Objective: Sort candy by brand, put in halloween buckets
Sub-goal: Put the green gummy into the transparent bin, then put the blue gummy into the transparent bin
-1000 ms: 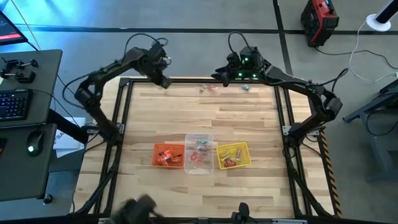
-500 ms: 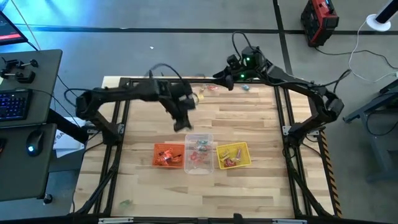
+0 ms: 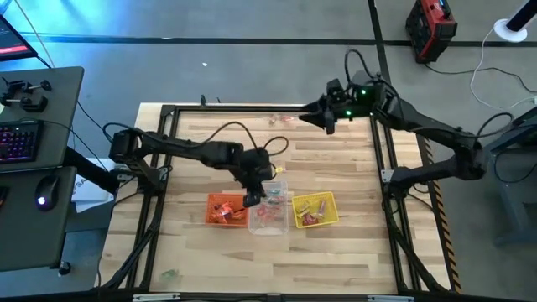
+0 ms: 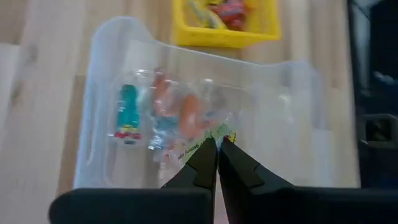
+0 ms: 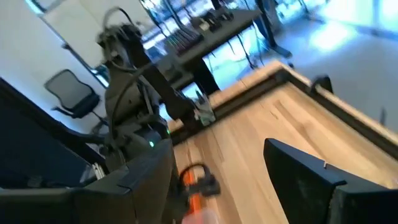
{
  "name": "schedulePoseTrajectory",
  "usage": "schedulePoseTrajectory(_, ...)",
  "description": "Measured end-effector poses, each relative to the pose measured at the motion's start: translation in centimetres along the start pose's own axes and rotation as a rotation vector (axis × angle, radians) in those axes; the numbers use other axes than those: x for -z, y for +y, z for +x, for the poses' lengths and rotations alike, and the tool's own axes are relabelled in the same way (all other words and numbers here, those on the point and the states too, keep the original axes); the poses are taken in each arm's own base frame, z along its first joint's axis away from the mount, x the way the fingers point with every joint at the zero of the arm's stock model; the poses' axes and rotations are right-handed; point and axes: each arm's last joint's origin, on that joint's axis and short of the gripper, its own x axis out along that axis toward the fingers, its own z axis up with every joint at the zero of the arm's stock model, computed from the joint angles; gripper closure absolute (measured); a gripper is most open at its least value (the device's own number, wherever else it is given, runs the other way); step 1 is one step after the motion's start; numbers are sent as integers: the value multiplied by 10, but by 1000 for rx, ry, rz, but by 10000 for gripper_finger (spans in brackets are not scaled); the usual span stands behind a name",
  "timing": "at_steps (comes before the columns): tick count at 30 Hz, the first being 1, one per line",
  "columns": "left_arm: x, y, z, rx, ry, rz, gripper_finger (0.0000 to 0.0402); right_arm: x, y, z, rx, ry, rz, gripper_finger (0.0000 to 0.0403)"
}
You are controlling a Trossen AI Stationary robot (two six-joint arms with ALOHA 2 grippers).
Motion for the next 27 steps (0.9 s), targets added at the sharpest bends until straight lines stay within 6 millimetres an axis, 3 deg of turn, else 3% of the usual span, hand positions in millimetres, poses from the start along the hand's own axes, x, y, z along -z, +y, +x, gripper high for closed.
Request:
schedulePoseTrajectory(5, 15, -6, 14, -36, 10, -70, 373, 14, 9, -2, 86, 84, 29, 155)
schedulePoseTrajectory(9, 14, -10, 17, -21, -17, -99, 330, 25, 9, 3, 166, 155, 22, 155)
schedulePoseTrajectory(15, 6, -10, 12, -6, -48, -145, 247, 44, -10, 8, 345, 339, 66, 155)
schedulePoseTrajectory(19, -9, 2, -18, -59, -36, -137, 210, 61, -44, 5, 544, 457, 169, 155)
schedulePoseTrajectory(23, -29, 31, -69, -310, -212, -216, 202, 85, -94, -3, 658, 480, 288, 155)
schedulePoseTrajectory(27, -39, 58, -106, -345, -398, -312, 202, 104, -148, -8, 854, 496, 349, 155)
